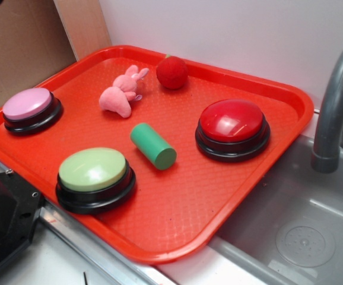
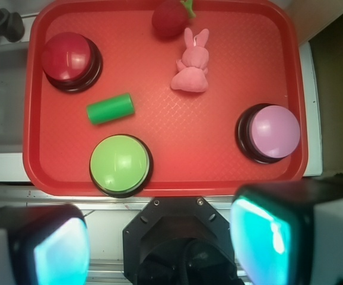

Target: Push the pink button.

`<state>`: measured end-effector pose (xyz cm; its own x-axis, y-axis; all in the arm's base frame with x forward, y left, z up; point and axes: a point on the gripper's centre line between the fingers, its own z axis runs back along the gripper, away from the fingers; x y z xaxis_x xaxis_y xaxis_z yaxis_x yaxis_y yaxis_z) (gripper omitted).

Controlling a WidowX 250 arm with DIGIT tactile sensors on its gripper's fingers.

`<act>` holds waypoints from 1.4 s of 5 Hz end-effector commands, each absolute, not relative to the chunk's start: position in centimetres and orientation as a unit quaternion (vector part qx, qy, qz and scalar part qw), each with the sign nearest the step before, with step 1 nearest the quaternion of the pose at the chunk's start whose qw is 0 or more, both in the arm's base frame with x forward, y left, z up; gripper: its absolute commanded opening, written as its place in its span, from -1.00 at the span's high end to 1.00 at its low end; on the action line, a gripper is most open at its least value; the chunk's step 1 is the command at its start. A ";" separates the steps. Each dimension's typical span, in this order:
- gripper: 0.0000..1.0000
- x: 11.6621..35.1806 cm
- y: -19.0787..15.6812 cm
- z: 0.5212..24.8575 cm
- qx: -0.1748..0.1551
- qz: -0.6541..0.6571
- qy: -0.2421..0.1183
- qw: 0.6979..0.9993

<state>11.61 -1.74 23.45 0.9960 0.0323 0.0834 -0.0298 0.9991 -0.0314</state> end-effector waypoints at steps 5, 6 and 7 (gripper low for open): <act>-1.00 16.2 12.9 12.2 0.056 0.429 -0.033 0.901; -1.00 15.4 14.4 9.8 0.050 0.496 -0.023 0.867; -1.00 15.2 15.5 8.2 0.053 0.496 -0.036 0.866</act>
